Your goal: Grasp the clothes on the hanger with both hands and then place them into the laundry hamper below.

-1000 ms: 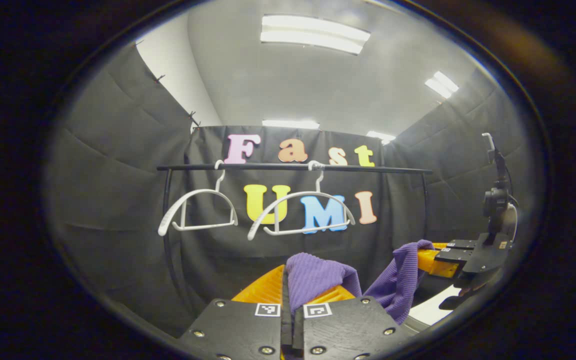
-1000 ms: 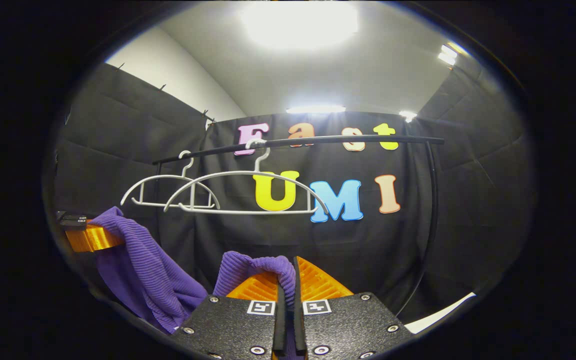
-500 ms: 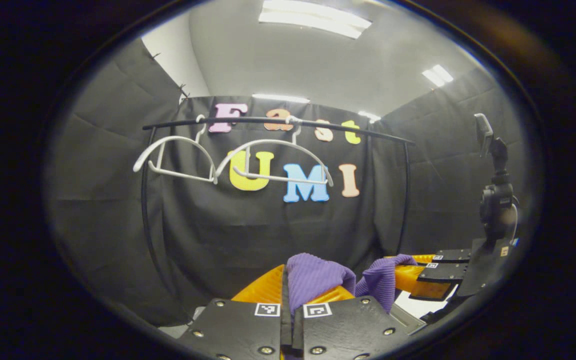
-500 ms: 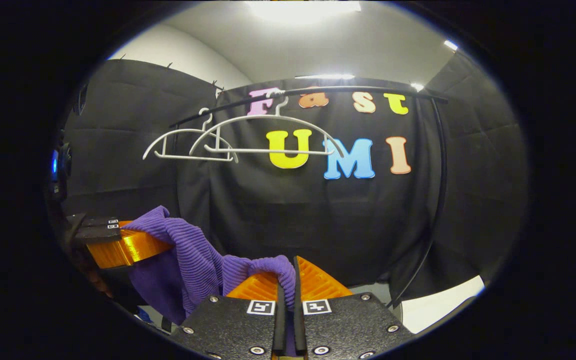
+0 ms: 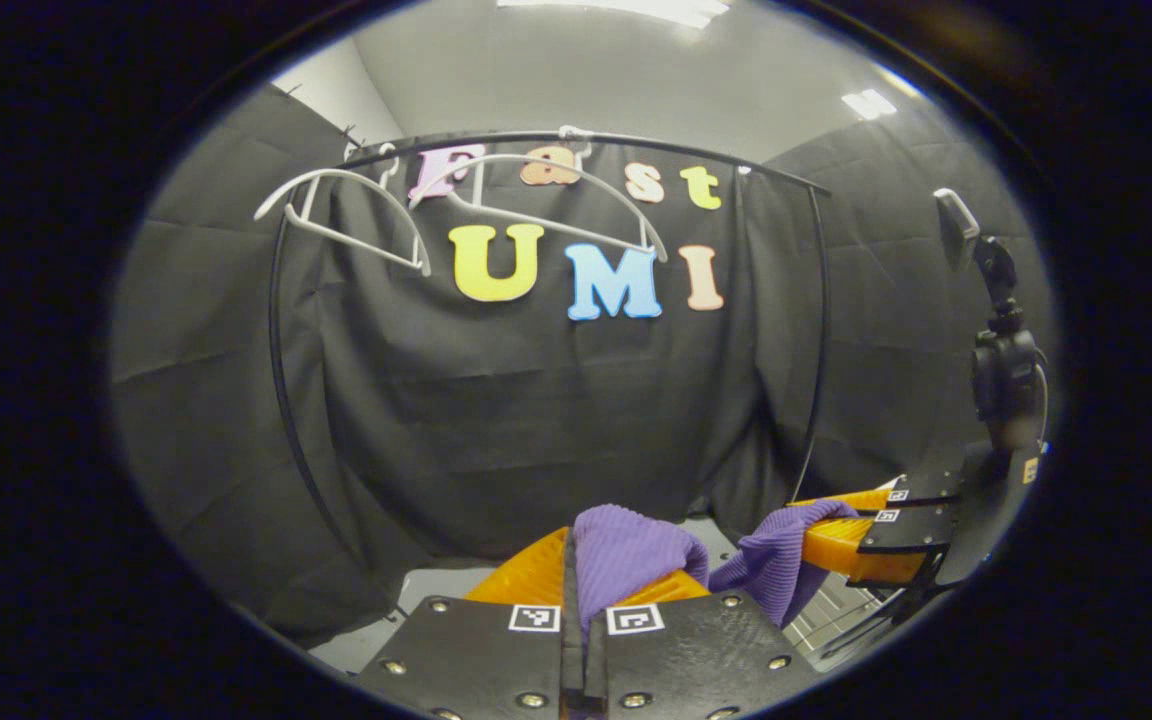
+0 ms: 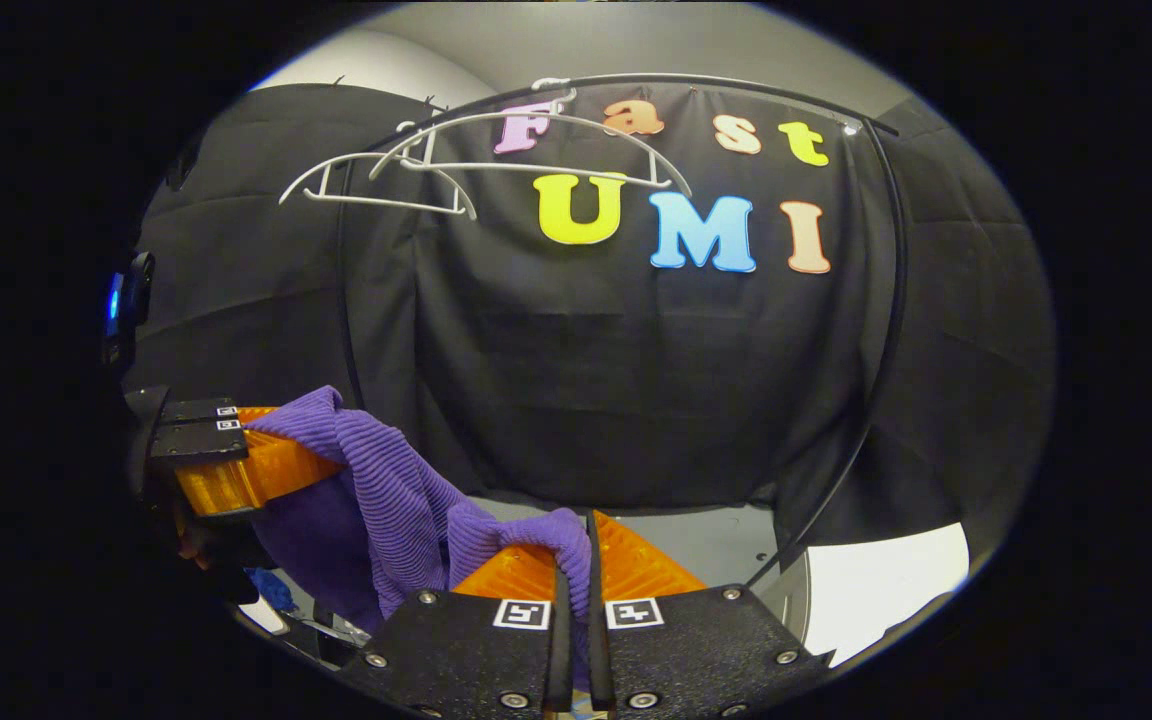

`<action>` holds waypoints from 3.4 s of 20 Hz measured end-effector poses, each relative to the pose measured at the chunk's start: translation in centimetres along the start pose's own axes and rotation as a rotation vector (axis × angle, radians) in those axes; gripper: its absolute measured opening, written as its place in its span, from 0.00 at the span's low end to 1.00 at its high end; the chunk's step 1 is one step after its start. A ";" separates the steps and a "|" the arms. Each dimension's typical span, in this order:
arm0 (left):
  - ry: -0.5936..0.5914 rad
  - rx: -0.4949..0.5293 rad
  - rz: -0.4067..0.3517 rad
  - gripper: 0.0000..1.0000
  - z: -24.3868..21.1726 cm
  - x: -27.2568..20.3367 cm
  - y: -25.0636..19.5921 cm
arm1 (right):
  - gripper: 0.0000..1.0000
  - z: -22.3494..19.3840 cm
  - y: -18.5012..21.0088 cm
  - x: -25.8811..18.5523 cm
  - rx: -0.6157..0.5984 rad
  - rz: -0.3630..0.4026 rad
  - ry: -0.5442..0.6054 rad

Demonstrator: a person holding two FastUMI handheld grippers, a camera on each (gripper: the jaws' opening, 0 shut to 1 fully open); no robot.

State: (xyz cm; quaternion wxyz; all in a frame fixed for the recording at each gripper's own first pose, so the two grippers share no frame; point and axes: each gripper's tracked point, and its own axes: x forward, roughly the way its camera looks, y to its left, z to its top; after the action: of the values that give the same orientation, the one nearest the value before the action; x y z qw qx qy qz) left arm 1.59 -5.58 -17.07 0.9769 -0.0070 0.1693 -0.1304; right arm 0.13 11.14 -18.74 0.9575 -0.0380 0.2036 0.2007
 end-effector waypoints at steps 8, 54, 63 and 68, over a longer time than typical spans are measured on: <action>0.181 0.004 0.015 0.02 -8.3 1.7 0.2 | 0.06 -7.0 -0.6 1.8 -0.034 -0.019 0.174; -0.384 -0.017 0.300 1.00 23.9 -11.9 0.9 | 0.95 22.2 -21.0 -21.4 0.094 -0.180 -0.436; -0.355 0.065 0.405 1.00 24.2 -16.5 1.9 | 0.91 21.7 -24.1 -24.6 0.203 -0.251 -0.502; -0.365 0.079 0.412 1.00 24.5 -16.2 1.6 | 0.93 22.1 -23.7 -24.9 0.173 -0.246 -0.514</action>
State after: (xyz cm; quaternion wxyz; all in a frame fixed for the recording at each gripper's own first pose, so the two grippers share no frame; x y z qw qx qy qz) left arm -4.61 -0.62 11.27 0.9966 0.0423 -0.0169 0.0680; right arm -2.94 -16.40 11.35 0.9945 0.0713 -0.0353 0.0680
